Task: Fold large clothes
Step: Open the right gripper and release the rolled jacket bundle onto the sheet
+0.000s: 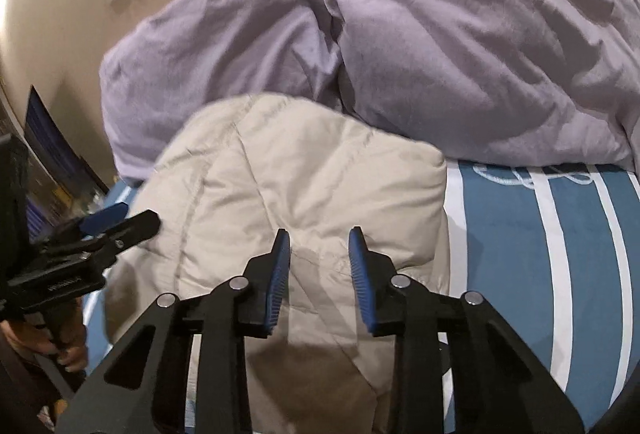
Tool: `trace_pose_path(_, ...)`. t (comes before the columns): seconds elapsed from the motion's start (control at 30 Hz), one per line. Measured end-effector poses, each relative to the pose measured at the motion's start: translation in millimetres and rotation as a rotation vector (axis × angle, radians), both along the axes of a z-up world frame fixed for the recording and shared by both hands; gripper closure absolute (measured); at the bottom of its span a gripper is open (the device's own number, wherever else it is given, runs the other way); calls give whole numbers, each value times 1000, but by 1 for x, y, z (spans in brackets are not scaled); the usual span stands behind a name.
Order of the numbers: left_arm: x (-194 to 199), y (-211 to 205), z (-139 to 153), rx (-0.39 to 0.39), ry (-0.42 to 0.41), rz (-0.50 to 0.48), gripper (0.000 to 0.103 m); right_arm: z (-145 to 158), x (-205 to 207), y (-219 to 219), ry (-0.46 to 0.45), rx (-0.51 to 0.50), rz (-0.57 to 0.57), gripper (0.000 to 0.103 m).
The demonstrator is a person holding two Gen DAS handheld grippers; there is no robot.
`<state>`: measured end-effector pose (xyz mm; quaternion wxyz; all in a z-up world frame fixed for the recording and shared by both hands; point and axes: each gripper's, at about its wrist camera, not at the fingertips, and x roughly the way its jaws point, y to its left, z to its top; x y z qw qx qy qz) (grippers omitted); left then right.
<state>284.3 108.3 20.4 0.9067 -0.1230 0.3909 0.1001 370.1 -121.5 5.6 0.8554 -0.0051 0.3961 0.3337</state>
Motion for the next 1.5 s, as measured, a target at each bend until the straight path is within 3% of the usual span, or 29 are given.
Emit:
trace_pose_path(0.17, 2, -9, -9, 57, 5, -26, 14, -20, 4, -4, 35, -10, -28, 73)
trace_pose_path(0.53, 9, -11, -24, 84, 17, -37, 10, -33, 7, 2, 52, -16, -49, 74)
trace_pose_path(0.93, 6, -9, -25, 81, 14, -30, 7, -26, 6, 3, 86, -32, -94, 71)
trace_pose_path(1.03, -6, -8, -19, 59, 0, -14, 7, -16, 0, 2, 73, -51, -106, 53)
trace_pose_path(1.07, -11, -8, -18, 53, -3, -12, 7, -13, -4, 0, 66, -53, -114, 37)
trace_pose_path(1.1, -16, -8, -16, 53, -5, -11, 7, -10, -7, -2, 56, -55, -122, 32)
trace_pose_path(1.17, -28, -10, -11, 59, -9, -13, 6, -4, -17, -7, 43, -59, -125, 31)
trace_pose_path(1.37, -73, -13, 6, 63, -34, -22, 6, 9, -57, -21, 34, -100, -128, 6)
trace_pose_path(1.5, -99, -16, 12, 38, -37, -28, 6, 14, -83, -25, 36, -136, -117, 1)
